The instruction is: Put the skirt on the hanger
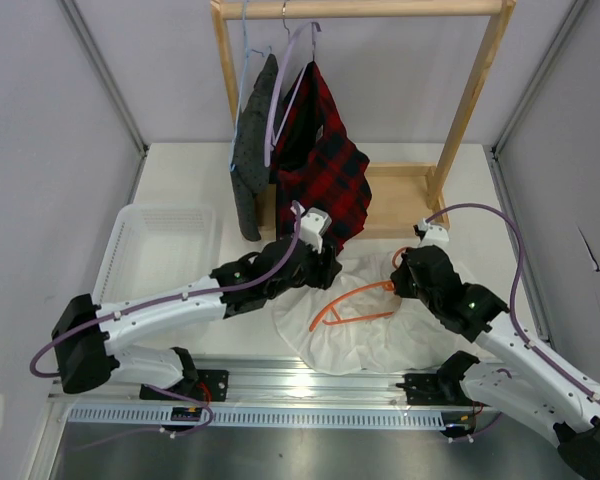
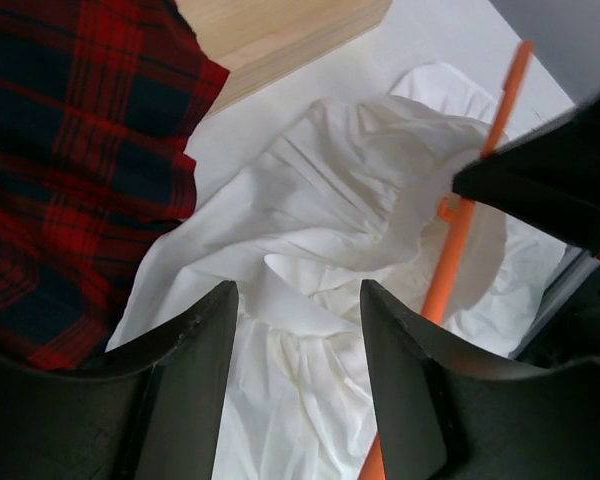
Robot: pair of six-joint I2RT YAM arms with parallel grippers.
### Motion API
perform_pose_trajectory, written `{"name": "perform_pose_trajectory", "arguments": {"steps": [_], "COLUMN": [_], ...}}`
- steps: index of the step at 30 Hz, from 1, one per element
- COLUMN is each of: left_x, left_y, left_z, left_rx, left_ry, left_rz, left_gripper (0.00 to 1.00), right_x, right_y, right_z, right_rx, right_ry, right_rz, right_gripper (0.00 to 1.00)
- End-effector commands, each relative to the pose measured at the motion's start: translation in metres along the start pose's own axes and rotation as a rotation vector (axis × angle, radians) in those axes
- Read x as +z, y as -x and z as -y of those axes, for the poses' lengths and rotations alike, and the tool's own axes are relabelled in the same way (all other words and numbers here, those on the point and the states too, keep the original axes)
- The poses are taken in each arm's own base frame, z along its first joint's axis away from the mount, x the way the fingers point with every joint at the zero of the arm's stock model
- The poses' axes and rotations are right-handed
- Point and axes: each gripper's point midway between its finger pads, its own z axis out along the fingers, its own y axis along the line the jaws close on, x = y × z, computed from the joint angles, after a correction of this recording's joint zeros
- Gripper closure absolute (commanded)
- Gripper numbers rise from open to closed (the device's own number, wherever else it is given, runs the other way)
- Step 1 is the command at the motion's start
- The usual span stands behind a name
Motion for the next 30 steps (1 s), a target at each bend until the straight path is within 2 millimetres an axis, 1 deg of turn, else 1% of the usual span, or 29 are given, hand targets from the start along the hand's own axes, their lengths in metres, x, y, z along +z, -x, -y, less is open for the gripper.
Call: {"name": "perform_pose_trajectory", "arguments": {"steps": [1,2,3,4,5,6,8,11,13,16,18,21,27,30], "left_x": [0.009,0.013,0.018,0.028,0.032,0.036,0.048,0.059,0.061,0.065,0.067,0.068,0.068,0.069], "left_y": [-0.007,-0.014,-0.013,-0.022,-0.024,-0.030,-0.038,-0.049,-0.056,-0.068,-0.080,-0.088,-0.093,-0.097], "left_z": [-0.014,-0.015,-0.012,-0.013,-0.011,-0.009,-0.009,-0.010,-0.006,-0.005,-0.008,-0.010,-0.007,-0.008], "left_rx": [-0.017,-0.011,-0.011,-0.005,-0.003,-0.009,-0.017,-0.028,-0.033,-0.034,-0.034,-0.041,-0.073,-0.076], "left_ry": [0.098,0.109,0.100,0.112,0.106,0.087,0.085,0.080,0.053,0.044,0.055,0.055,0.028,0.033], "left_rz": [-0.109,-0.145,-0.167,-0.206,-0.225,-0.253,-0.289,-0.340,-0.376,-0.419,-0.446,-0.461,-0.473,-0.483], "left_gripper": [0.43,0.42,0.42,0.41,0.41,0.40,0.40,0.41,0.42,0.43,0.44,0.45,0.49,0.55], "right_x": [-0.002,-0.002,-0.002,-0.002,-0.003,-0.003,-0.004,-0.005,-0.006,-0.007,-0.007,-0.007,-0.007,-0.009], "right_y": [0.003,0.003,0.003,0.002,0.002,0.002,0.004,0.005,0.006,0.006,0.006,0.007,0.009,0.010], "right_z": [-0.006,-0.006,-0.007,-0.008,-0.008,-0.007,-0.009,-0.009,-0.008,-0.009,-0.009,-0.010,-0.012,-0.012], "right_rx": [0.029,0.033,0.039,0.035,0.037,0.037,0.037,0.037,0.037,0.035,0.037,0.042,0.041,0.044], "right_ry": [0.034,0.038,0.040,0.043,0.044,0.043,0.047,0.046,0.045,0.047,0.047,0.058,0.063,0.066], "right_rz": [0.030,0.034,0.037,0.035,0.037,0.038,0.042,0.044,0.048,0.048,0.049,0.052,0.055,0.061], "right_gripper": [1.00,1.00,1.00,1.00,1.00,1.00,1.00,1.00,1.00,1.00,1.00,1.00,1.00,1.00]}}
